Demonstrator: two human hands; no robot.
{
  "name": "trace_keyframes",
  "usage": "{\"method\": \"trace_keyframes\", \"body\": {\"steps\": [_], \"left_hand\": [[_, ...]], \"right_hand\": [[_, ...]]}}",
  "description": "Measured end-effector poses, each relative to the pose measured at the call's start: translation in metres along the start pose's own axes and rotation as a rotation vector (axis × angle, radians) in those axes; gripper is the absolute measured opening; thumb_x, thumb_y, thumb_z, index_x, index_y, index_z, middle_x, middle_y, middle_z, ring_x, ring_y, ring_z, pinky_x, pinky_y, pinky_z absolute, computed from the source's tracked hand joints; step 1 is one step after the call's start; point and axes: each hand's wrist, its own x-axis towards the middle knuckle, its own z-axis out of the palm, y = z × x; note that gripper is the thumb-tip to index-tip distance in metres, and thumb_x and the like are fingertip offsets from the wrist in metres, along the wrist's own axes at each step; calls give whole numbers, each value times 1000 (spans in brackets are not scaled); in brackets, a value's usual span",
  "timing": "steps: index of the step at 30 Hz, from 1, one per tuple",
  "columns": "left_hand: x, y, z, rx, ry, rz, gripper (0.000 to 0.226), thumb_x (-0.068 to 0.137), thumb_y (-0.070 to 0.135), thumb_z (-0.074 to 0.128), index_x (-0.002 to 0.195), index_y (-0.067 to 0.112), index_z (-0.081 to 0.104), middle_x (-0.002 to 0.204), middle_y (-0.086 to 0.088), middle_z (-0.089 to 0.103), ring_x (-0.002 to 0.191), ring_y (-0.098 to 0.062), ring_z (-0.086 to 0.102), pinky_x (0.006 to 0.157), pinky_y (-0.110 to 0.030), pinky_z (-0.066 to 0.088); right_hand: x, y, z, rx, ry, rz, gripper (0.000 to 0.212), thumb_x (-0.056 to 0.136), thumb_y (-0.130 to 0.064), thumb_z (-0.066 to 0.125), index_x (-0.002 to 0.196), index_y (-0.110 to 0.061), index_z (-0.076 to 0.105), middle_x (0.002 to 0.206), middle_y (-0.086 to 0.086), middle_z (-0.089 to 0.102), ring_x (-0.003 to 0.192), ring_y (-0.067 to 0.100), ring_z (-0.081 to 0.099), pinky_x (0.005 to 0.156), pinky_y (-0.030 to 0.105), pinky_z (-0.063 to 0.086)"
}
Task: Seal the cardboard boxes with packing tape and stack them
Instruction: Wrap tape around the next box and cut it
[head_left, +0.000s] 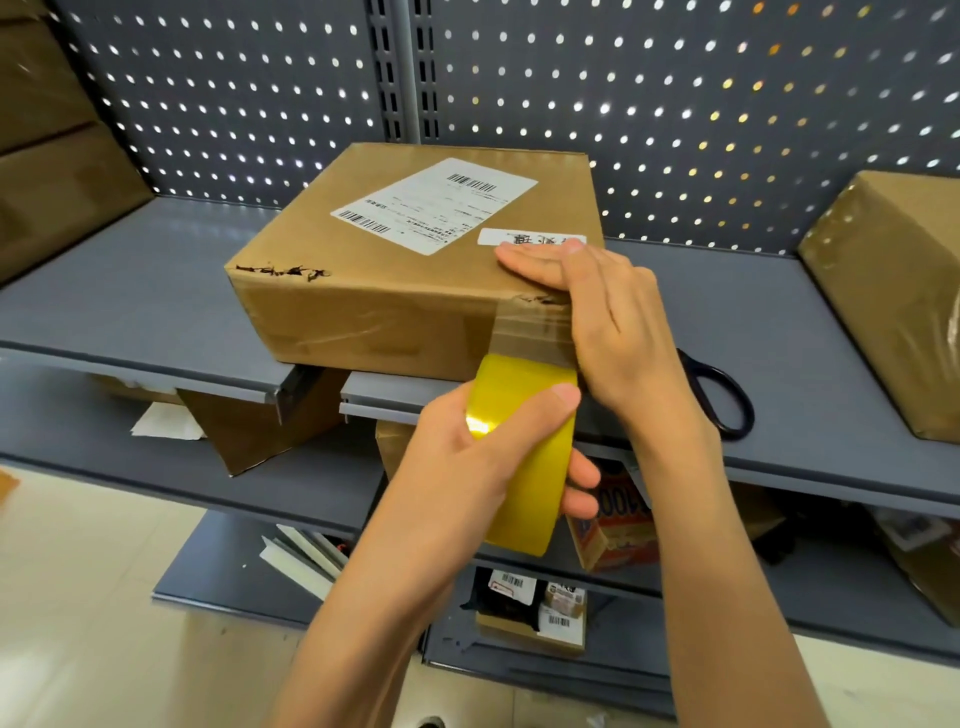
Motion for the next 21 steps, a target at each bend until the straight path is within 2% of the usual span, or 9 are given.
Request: {"method": "trace_keyframes", "body": {"steps": [4, 7, 9, 11, 13, 15, 16, 19, 21], "left_hand": [[-1, 2, 1, -4, 5, -6, 24, 71, 34, 61, 82, 12, 58, 56, -7, 67, 48, -16, 65, 46, -22, 52], [0, 4, 0, -7, 8, -25, 33, 68, 34, 63, 90, 11, 55, 57, -8, 67, 48, -17, 65, 46, -23, 52], [1, 4, 1, -8, 13, -30, 34, 69, 34, 63, 93, 11, 55, 57, -7, 67, 47, -17, 64, 46, -24, 53], [1, 3, 1, -11, 17, -27, 33, 72, 34, 63, 95, 11, 56, 59, -7, 67, 46, -18, 64, 45, -25, 53], [1, 3, 1, -13, 22, -24, 37, 71, 35, 63, 97, 10, 56, 60, -8, 68, 47, -19, 64, 47, -26, 53], [0, 2, 1, -9, 23, -18, 39, 71, 36, 63, 98, 9, 56, 62, -8, 68, 47, -19, 64, 48, -27, 53], [0, 1, 1, -6, 22, -16, 38, 72, 36, 63, 98, 9, 56, 62, -8, 68, 48, -19, 64, 49, -27, 54], [1, 0, 1, -9, 26, -18, 31, 77, 33, 63, 97, 11, 57, 62, -7, 69, 47, -20, 64, 48, -27, 53], [1, -1, 0, -9, 28, -18, 29, 77, 33, 63, 96, 12, 58, 62, -8, 69, 47, -20, 64, 47, -27, 54]], "right_hand": [[0, 0, 2, -10, 18, 5, 49, 101, -18, 24, 110, -13, 71, 114, -2, 69, 114, 6, 58, 105, 26, 38], [0, -5, 1, -15, 4, 13, 48, 100, -20, 24, 111, -12, 71, 115, -3, 68, 113, 3, 56, 102, 15, 36], [0, -8, -4, 25, -43, 65, 46, 100, -26, 28, 115, -15, 70, 115, -9, 67, 111, -1, 56, 97, 9, 36], [-2, -10, -12, 116, -34, 130, 38, 98, -32, 37, 119, -22, 67, 112, -17, 66, 108, 3, 59, 97, 16, 42], [-10, -8, -25, 136, 116, 131, 28, 97, -27, 48, 118, -22, 66, 112, -15, 67, 109, 5, 61, 98, 26, 46], [-25, -4, -41, -17, 268, 172, 21, 95, -18, 55, 111, -18, 68, 106, -9, 69, 102, 1, 61, 95, 22, 46], [-33, -1, -49, -154, 286, 220, 18, 94, -17, 57, 107, -18, 69, 103, -6, 69, 97, 4, 62, 92, 21, 46], [-54, 10, -63, -534, 201, 432, 15, 88, -20, 64, 101, -13, 68, 101, 5, 63, 93, 20, 61, 83, 29, 44], [-60, 11, -62, -600, 156, 514, 19, 86, -23, 68, 99, -9, 66, 100, 8, 59, 94, 25, 59, 80, 33, 43]]}}
